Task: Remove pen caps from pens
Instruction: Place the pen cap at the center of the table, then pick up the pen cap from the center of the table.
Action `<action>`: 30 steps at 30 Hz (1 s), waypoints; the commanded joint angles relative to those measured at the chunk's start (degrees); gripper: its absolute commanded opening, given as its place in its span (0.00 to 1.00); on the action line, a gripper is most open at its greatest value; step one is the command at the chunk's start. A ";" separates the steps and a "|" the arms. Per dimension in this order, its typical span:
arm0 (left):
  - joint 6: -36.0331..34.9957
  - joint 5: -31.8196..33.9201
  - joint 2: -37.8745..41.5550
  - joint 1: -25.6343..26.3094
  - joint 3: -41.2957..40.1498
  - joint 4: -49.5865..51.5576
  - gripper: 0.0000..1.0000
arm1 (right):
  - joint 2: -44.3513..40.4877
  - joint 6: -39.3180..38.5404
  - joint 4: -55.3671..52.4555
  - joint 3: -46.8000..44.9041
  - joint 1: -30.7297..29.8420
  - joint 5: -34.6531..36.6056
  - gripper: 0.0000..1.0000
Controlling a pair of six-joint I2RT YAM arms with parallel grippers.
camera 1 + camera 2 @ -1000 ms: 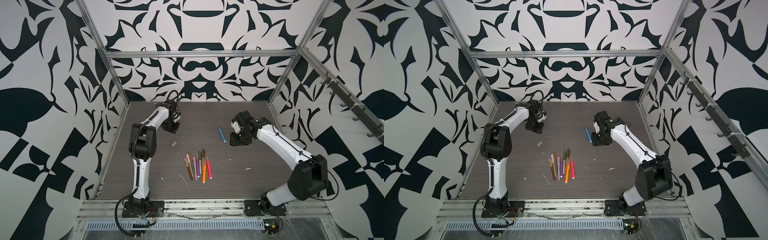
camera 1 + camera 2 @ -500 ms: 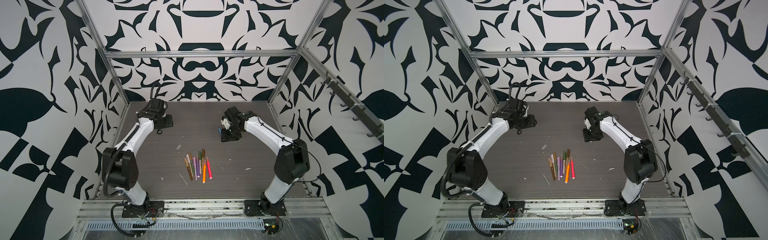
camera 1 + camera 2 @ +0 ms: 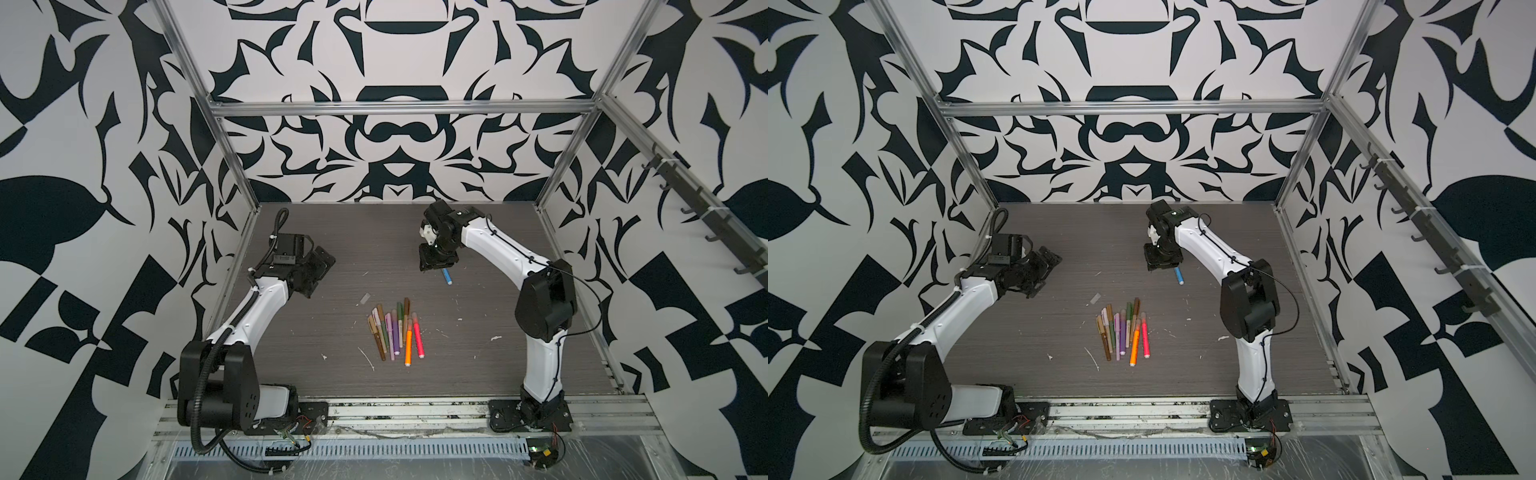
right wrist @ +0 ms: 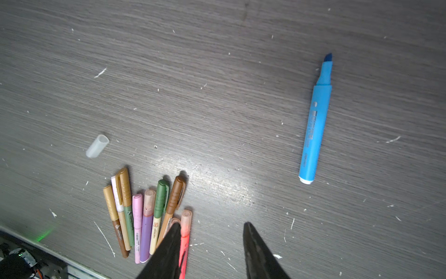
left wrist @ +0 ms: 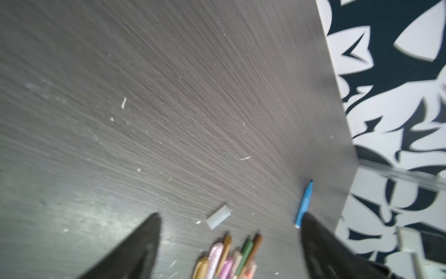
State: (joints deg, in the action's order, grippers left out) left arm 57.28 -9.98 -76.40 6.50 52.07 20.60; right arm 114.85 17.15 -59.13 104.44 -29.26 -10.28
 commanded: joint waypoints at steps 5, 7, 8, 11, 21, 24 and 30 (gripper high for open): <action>15.30 -1.84 -1.30 0.60 0.09 0.34 0.99 | -2.26 1.93 -3.17 2.82 -1.24 0.47 0.44; 19.15 -0.69 -3.17 1.92 2.85 5.26 1.00 | -3.86 1.77 -3.07 1.60 -1.21 0.90 0.44; 21.33 0.43 -4.41 2.77 4.85 9.54 0.99 | -5.07 1.68 -2.59 0.09 -1.24 1.16 0.45; 25.71 1.32 -8.85 4.57 10.91 20.43 0.98 | -8.67 1.51 -0.44 -5.30 -1.20 2.27 0.45; 27.14 0.10 -21.53 10.96 25.12 36.00 0.90 | -22.56 2.56 4.90 -21.76 0.08 4.75 0.45; 32.58 -3.38 -23.35 14.34 25.84 37.53 0.88 | -26.00 3.58 6.86 -26.33 0.10 4.78 0.45; 37.94 -3.29 -25.38 17.89 25.71 33.64 0.40 | -29.84 5.61 9.81 -32.59 0.30 3.79 0.45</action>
State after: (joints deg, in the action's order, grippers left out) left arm 91.29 -12.69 -99.83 24.14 77.01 51.42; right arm 86.91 21.17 -51.79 72.99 -29.12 -6.63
